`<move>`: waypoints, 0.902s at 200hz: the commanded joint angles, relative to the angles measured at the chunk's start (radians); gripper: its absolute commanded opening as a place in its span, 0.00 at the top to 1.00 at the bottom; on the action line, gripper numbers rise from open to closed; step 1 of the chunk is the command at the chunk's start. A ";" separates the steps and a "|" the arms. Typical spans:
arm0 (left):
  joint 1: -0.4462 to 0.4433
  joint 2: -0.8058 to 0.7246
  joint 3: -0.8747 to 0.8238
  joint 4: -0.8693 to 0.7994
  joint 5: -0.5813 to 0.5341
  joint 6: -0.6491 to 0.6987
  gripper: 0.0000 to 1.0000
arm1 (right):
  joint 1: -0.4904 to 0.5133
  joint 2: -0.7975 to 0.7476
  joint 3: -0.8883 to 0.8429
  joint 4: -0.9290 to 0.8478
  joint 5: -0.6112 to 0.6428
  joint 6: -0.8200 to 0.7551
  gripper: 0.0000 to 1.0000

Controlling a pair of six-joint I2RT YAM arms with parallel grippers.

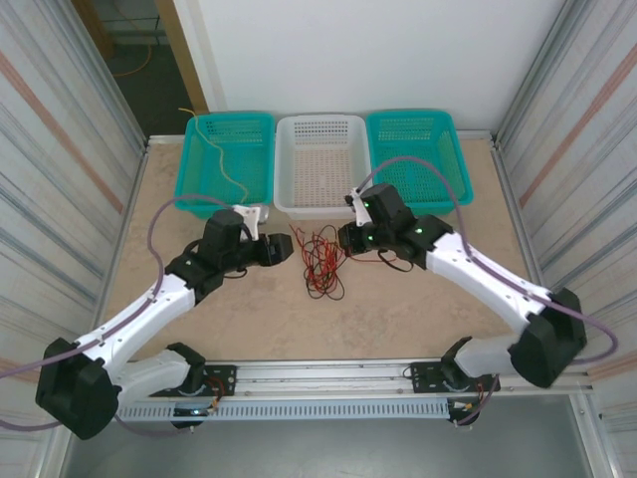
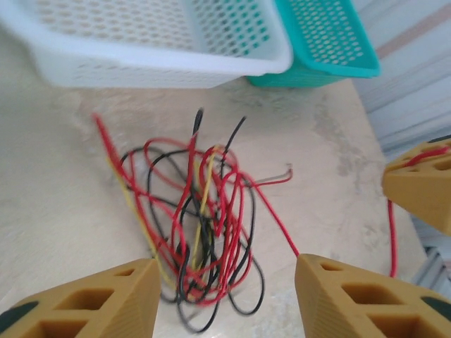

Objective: Untangle the cables

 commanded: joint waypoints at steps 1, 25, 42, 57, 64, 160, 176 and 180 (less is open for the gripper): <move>-0.051 0.007 0.098 0.049 0.061 0.148 0.42 | 0.009 -0.080 0.082 -0.073 0.000 -0.069 1.00; -0.114 0.009 0.181 0.067 0.112 0.282 0.32 | 0.010 -0.114 0.168 -0.106 0.009 -0.089 1.00; -0.141 0.024 0.232 0.094 0.169 0.329 0.24 | 0.010 -0.121 0.216 -0.109 0.000 -0.091 1.00; -0.160 0.060 0.278 0.101 0.235 0.343 0.22 | 0.009 -0.128 0.243 -0.093 -0.011 -0.084 1.00; -0.172 0.081 0.295 0.101 0.256 0.343 0.22 | 0.009 -0.131 0.252 -0.084 -0.012 -0.081 1.00; -0.265 0.216 0.287 0.206 0.093 0.346 0.65 | -0.043 -0.119 0.293 0.013 -0.113 0.003 1.00; -0.267 0.216 0.287 0.234 0.074 0.338 0.83 | -0.058 -0.120 0.289 0.021 -0.121 0.016 1.00; -0.267 0.216 0.287 0.241 0.067 0.334 0.87 | -0.060 -0.121 0.287 0.021 -0.121 0.019 1.00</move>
